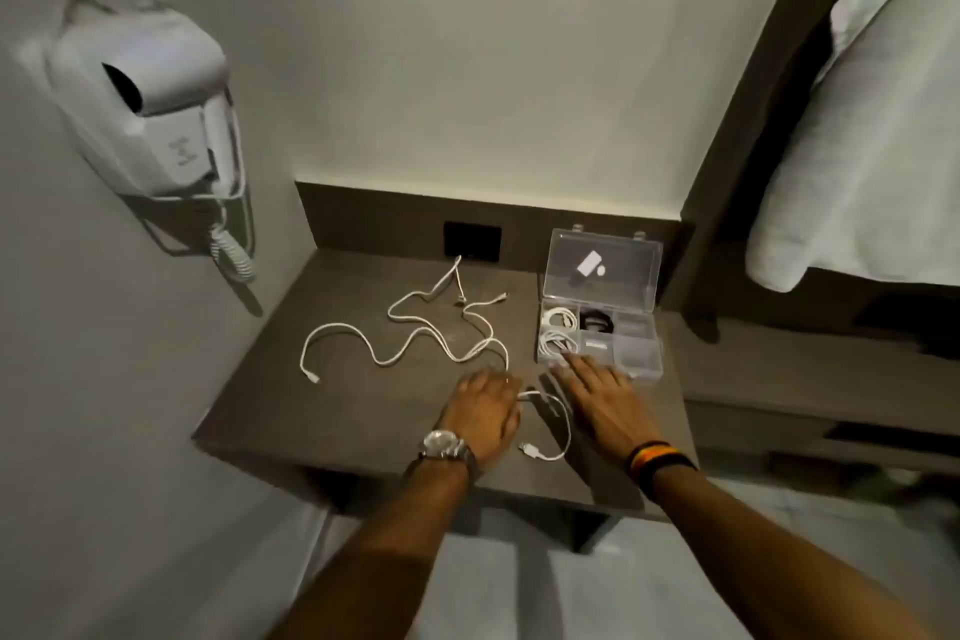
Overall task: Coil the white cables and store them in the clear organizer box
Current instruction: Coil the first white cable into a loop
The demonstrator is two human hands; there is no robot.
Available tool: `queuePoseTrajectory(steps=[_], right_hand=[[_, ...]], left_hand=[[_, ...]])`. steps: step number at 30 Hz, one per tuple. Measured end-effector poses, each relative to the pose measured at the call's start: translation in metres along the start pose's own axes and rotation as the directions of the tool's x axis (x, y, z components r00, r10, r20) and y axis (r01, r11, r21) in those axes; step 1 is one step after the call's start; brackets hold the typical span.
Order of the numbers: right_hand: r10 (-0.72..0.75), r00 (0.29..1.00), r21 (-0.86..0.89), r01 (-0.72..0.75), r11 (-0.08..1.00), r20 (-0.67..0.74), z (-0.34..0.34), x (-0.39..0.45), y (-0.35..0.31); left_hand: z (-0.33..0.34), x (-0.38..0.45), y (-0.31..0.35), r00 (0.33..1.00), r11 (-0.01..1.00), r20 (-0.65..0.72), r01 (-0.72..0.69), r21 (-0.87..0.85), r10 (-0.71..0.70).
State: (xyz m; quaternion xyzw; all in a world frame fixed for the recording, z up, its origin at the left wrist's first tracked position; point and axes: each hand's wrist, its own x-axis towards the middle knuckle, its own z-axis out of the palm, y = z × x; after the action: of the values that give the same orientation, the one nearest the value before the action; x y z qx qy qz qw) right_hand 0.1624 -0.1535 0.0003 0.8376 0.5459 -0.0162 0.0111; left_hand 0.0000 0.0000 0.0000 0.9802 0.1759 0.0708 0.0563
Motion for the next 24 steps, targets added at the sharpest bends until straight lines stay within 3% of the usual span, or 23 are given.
queuePoseTrajectory(steps=[1,5,12,14,17,19,21,24], right_hand=[[0.006,0.998,-0.012,-0.006,1.000,0.070,0.016,-0.005,0.004],[-0.063,0.998,-0.028,0.064,0.998,0.019,0.056,-0.025,0.008],[-0.093,0.990,0.037,0.098,0.995,-0.105,0.085,-0.028,0.018],[-0.136,0.981,0.041,0.143,0.989,-0.141,0.080,-0.028,0.020],[-0.137,0.967,0.191,0.179,0.965,-0.214,0.058,-0.024,0.017],[-0.084,0.966,0.313,0.161,0.936,-0.245,0.035,-0.020,0.011],[-0.085,0.963,0.360,0.176,0.916,-0.255,0.011,-0.011,0.000],[-0.020,0.966,0.501,0.152,0.852,-0.259,-0.018,0.007,-0.017]], left_hand=[[0.018,0.000,0.010,0.997,1.000,0.072,-0.012,-0.004,0.013],[0.064,-0.013,0.033,0.984,0.993,0.141,-0.115,0.013,0.112],[0.094,-0.013,0.051,0.981,0.980,0.067,-0.184,0.070,0.179],[0.085,-0.010,0.052,0.987,0.988,0.063,-0.150,0.044,0.147],[0.056,-0.006,0.049,0.994,0.968,0.075,0.093,-0.232,-0.077],[0.029,-0.005,0.049,0.947,0.830,0.138,0.322,-0.455,-0.291],[-0.002,-0.003,0.045,0.844,0.567,0.246,0.508,-0.648,-0.476],[-0.047,-0.003,0.025,0.761,0.118,0.465,0.568,-0.815,-0.452]])
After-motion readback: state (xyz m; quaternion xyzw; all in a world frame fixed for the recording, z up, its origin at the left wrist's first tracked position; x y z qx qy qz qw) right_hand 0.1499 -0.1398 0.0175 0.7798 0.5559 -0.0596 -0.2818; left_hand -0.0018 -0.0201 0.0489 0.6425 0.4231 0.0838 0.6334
